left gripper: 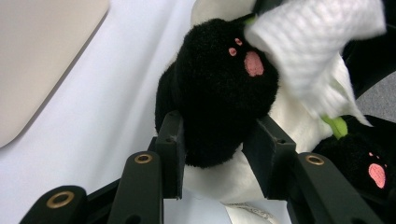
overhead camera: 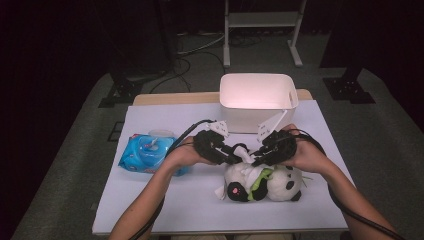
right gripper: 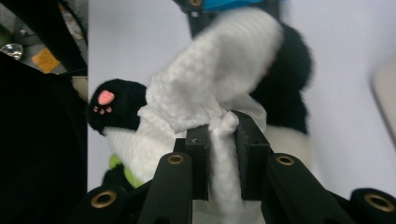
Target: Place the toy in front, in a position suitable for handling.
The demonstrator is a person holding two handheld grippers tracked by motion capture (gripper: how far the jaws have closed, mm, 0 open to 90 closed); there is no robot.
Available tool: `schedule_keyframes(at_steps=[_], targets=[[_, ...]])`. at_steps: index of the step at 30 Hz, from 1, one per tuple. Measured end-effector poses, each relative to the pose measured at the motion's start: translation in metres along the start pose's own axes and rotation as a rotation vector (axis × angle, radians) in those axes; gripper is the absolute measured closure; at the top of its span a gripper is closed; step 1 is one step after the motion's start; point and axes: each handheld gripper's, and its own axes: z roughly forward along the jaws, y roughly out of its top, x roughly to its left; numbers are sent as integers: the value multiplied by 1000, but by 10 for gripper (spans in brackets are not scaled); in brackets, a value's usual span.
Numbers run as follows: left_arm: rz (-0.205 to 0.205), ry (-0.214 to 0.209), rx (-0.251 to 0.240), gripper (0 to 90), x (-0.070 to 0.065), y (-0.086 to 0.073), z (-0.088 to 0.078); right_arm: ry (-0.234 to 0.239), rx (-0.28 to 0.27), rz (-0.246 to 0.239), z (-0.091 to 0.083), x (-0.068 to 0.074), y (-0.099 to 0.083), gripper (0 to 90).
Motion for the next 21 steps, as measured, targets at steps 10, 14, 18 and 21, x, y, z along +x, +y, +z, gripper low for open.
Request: schedule_keyframes(at_steps=[10,14,18,21], targets=[[-5,-10,0,595,0,-2,-1,-71,11,77,-24,-20,-21,771],[-1,-12,7,589,0,-1,-2,-81,31,124,-28,-28,-38,770],[-2,-20,10,578,-1,0,-2,-55,-11,164,-34,-32,-53,770],[4,-26,18,557,-2,2,-3,-48,-11,165,-31,-30,-53,771]])
